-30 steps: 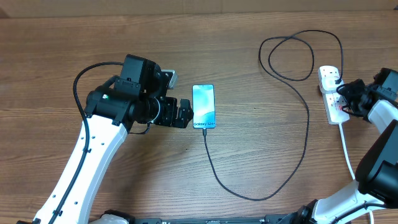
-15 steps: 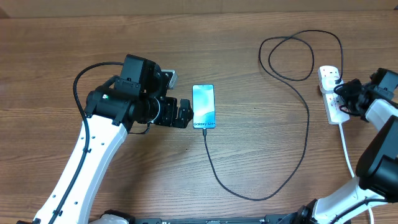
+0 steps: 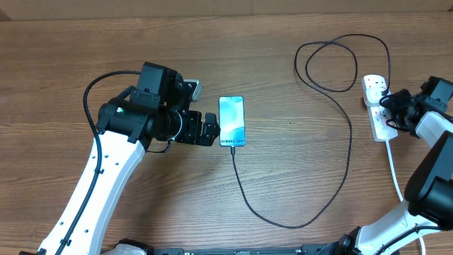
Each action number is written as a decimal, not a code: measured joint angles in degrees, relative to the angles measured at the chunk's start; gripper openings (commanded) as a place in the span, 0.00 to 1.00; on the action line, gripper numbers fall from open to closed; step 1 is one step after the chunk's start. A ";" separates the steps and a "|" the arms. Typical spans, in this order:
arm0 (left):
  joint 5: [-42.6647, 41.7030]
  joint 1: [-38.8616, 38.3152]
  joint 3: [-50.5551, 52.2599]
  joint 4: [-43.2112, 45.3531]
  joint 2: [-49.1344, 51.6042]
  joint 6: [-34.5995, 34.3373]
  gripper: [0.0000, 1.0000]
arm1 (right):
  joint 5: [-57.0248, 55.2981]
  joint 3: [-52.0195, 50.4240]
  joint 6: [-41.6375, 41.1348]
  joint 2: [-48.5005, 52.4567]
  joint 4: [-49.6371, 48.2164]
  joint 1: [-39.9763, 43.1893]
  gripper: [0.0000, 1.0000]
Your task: Plug charger to phone and switch on socket
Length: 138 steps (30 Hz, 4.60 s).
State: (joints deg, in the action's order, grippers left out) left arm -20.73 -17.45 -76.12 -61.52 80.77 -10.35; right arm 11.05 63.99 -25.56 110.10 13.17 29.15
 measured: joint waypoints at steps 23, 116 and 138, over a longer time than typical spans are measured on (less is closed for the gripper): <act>0.00 0.00 0.00 -0.22 0.00 0.02 1.00 | -1.51 1.70 1.46 -0.55 6.40 -1.51 0.04; 5.09 -0.09 0.02 -0.20 -0.52 0.02 1.00 | 6.99 7.69 14.05 -67.41 63.69 -37.48 1.00; 9.03 16.50 14.78 8.41 -39.65 0.02 1.00 | 6.97 7.69 14.05 -67.41 63.82 -37.48 1.00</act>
State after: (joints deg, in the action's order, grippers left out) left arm -11.70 -0.95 -61.34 -53.10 41.12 -10.33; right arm 18.02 71.68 -11.51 42.70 76.99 -8.34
